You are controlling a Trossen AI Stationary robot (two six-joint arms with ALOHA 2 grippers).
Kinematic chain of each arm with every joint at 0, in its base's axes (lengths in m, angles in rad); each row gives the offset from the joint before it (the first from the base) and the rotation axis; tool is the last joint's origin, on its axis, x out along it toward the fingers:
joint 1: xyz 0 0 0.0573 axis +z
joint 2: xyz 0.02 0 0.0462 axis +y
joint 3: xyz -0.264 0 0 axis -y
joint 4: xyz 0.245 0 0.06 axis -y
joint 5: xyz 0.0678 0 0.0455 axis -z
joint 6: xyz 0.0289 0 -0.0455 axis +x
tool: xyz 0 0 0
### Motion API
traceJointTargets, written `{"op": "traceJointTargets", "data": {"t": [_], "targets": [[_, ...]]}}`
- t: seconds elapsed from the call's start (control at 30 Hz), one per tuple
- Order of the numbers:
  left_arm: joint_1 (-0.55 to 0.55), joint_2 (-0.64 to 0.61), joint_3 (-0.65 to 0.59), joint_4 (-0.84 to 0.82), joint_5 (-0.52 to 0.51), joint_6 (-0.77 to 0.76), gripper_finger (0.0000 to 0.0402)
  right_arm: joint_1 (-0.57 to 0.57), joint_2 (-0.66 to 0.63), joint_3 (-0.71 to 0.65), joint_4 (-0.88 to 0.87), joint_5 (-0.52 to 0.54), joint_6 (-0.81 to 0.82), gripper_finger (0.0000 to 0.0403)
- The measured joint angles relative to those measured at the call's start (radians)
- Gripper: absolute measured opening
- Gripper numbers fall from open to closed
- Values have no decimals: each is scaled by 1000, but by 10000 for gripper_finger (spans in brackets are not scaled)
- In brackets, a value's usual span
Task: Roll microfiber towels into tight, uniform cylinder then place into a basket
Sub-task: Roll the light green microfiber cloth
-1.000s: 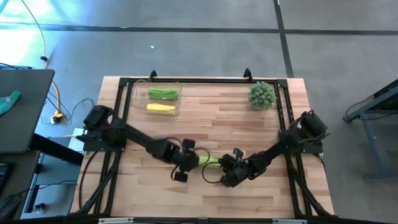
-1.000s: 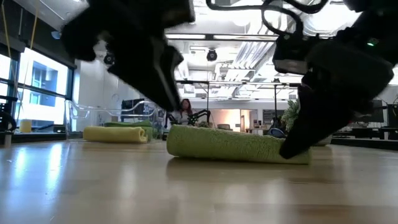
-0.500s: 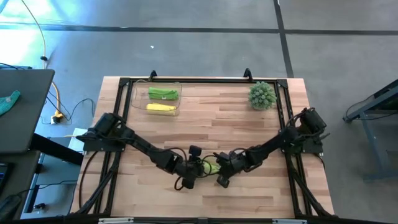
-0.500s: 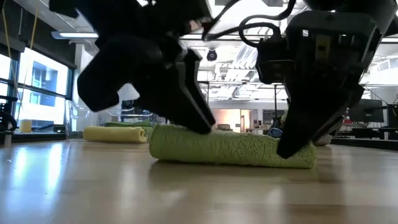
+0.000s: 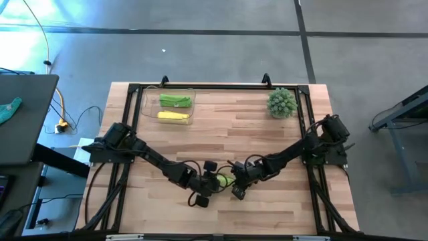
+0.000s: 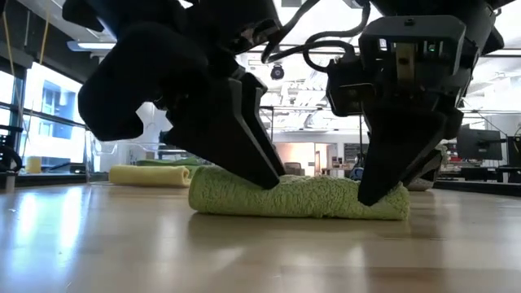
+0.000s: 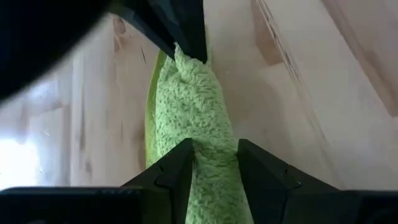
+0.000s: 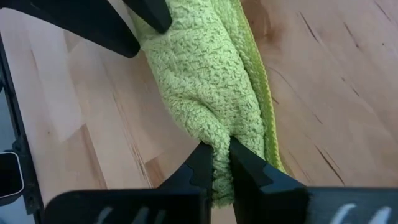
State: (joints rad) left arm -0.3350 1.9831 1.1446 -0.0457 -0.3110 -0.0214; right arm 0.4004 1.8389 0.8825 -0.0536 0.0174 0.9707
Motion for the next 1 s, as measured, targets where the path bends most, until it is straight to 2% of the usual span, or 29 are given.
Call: {"op": "traceJointTargets", "data": {"t": [0.23,0.33,0.43,0.57,0.67,0.73,0.83,1.0], "targets": [[35,33,3,-14,59,-183,117,0,1,-1,17,7,-16,19],[59,33,5,-27,145,-254,113,0,0,0,17,16,-64,30],[84,31,5,-35,250,-305,101,1,-25,0,8,23,-106,59],[124,33,6,-38,401,-352,82,-1,-90,-4,-51,35,-175,98],[154,33,5,-50,474,-378,70,15,-152,-5,-96,45,-236,115],[173,33,4,-57,520,-396,64,41,-173,-5,-85,92,-300,118],[204,35,4,-58,572,-422,58,108,-181,-4,1,225,-458,118],[229,36,3,-57,578,-424,53,219,-113,-3,139,443,-752,118]]}}
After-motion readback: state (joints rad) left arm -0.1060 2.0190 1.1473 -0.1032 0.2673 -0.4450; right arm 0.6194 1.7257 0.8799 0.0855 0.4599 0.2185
